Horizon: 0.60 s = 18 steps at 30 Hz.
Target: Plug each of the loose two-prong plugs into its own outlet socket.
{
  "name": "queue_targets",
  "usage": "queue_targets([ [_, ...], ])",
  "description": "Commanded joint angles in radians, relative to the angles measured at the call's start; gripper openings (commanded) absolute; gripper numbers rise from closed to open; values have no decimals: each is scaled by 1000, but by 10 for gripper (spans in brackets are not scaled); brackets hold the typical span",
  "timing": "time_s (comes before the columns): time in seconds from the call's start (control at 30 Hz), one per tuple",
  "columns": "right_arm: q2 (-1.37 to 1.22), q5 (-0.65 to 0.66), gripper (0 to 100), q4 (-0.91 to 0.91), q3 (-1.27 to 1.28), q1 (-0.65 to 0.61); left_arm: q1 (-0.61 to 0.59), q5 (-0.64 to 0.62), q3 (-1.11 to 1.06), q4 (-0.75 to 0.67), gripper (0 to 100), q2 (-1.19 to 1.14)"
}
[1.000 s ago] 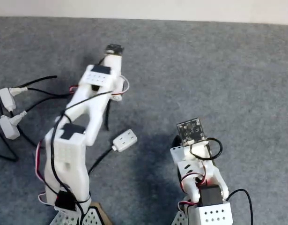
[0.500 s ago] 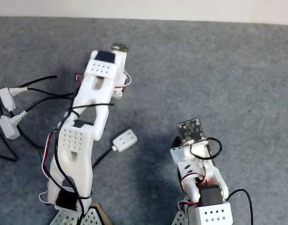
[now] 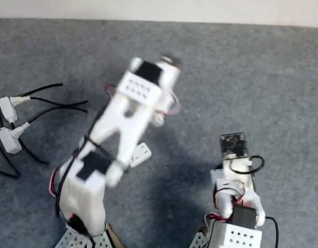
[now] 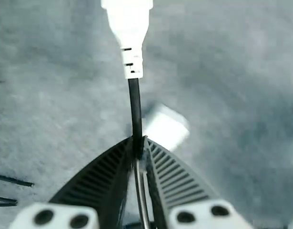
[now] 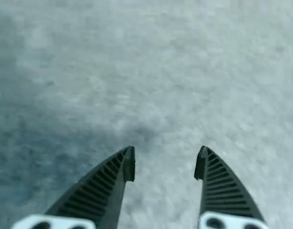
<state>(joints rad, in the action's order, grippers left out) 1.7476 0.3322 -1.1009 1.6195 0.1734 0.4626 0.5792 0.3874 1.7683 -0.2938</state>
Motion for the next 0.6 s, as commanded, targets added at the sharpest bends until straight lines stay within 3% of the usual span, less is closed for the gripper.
queue_targets([
  [0.0, 21, 12, 207, -56, -90, 91, 128, 3, -165, -54, 5, 202],
  [0.23, 21, 14, 207, -84, -110, 252, 314, 3, -456, -196, 5, 275],
  [0.5, 21, 15, 207, -85, -113, 257, 490, 5, -545, -321, 16, 271],
  [0.57, 21, 31, 207, -85, -111, 257, 490, 3, -545, -321, 90, 269],
])
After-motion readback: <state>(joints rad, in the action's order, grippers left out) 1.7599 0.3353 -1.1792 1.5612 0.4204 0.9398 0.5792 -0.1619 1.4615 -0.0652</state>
